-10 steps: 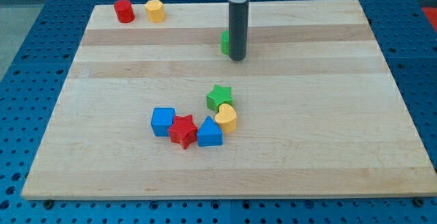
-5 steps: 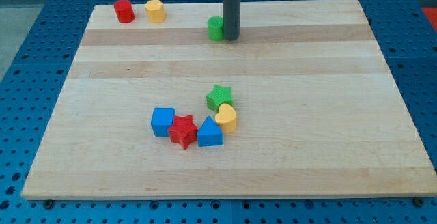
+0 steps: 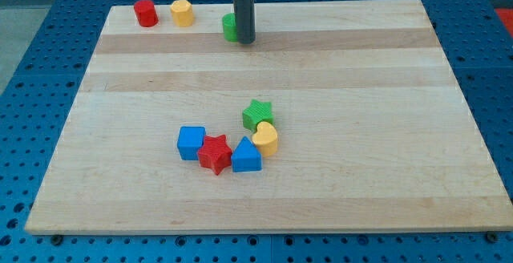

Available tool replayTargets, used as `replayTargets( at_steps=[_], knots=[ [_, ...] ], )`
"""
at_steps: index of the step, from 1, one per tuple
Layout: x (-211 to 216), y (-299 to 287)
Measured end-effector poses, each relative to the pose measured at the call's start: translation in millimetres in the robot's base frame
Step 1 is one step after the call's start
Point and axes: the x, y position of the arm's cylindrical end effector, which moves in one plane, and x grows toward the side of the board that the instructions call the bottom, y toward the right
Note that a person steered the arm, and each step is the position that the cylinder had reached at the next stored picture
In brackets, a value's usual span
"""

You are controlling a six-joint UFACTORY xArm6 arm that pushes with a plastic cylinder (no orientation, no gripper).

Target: Slide the green circle horizontal to the right of the hexagon

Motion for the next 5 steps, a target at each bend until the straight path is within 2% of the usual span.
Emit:
replayTargets(
  at_steps=[5],
  knots=[
    [-23, -25]
  ],
)
